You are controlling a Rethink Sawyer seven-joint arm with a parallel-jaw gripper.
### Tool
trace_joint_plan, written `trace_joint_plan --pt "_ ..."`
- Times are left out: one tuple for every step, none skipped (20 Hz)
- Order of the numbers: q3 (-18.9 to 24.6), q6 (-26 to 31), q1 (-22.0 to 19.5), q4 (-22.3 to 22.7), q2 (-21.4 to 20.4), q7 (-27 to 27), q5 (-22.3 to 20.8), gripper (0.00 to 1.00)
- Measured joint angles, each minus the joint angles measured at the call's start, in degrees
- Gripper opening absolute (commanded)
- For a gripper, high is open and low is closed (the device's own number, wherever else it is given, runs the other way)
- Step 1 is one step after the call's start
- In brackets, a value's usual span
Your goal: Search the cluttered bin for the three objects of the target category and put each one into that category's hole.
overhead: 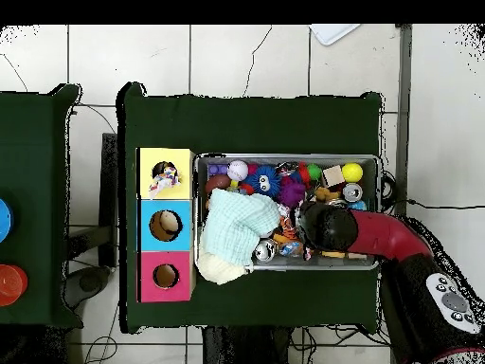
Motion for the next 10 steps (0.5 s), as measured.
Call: trace_joint_plan --pt "-0.03 -0.09 -0.04 -0.11 0.32 0.0 -0.28 1.0" --pt "-0.07 -0.15 -0.04 -0.21 0.56 0.0 -0.49 1.0" --pt "-0.11 -0.21 -0.05 -0.32 0.8 0.0 -0.71 1.0" --pt "-0.25 -0.31 -0.04 -0.65 1.5 0.0 -1.29 1.0" --pt "-0.31 -0.31 -0.03 -0.81 1.83 0.0 -1.55 1.0" --pt "-0.62 -0.31 -0.03 -1.32 3.0 0.0 -2.42 1.0" --pt "-0.73 -0.32 -0.03 -1.47 3.41 0.0 -2.7 1.0" --pt "-0.79 -0.32 -0.03 -1.55 3.61 0.0 -2.84 1.0" --pt "-0.91 -0.36 -0.03 -1.72 4.05 0.0 -3.13 1.0" --pt "-1.02 -0.58 -0.04 -1.94 4.36 0.0 -3.34 1.0"
